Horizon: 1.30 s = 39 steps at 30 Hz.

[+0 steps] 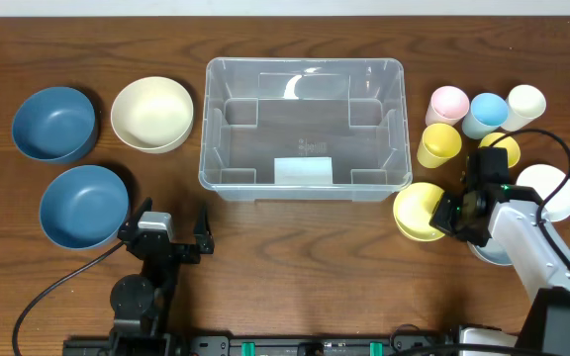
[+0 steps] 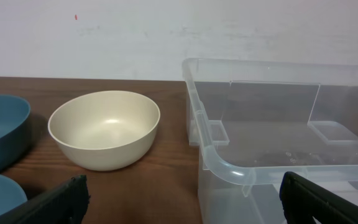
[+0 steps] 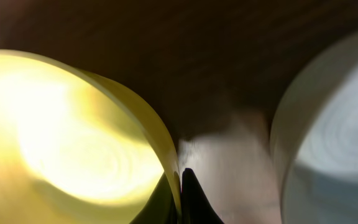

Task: Pack container
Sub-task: 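Close the right gripper on the yellow bowl rim and lift, then carry the yellow bowl into the container and lower it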

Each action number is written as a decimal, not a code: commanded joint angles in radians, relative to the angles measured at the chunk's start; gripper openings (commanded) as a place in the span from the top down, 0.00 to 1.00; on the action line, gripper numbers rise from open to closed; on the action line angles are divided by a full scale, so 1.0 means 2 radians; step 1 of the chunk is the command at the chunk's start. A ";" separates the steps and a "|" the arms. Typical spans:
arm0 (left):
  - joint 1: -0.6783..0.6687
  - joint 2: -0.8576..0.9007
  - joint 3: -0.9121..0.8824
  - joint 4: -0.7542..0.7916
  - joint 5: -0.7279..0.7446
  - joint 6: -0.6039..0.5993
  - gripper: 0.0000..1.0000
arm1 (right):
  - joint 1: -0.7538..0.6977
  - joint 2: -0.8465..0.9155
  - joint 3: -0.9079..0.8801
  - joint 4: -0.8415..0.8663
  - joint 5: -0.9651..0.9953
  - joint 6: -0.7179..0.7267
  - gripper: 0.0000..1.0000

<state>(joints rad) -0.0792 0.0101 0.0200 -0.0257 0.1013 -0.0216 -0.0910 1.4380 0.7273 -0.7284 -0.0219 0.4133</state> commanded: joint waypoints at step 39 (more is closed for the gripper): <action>0.002 -0.003 -0.008 -0.018 0.007 0.007 0.02 | 0.115 0.042 0.519 -0.234 -0.107 -0.134 0.98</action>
<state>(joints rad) -0.0792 0.0101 0.0200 -0.0254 0.1013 -0.0212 0.0948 1.4109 1.6608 -1.1782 -0.2317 0.1555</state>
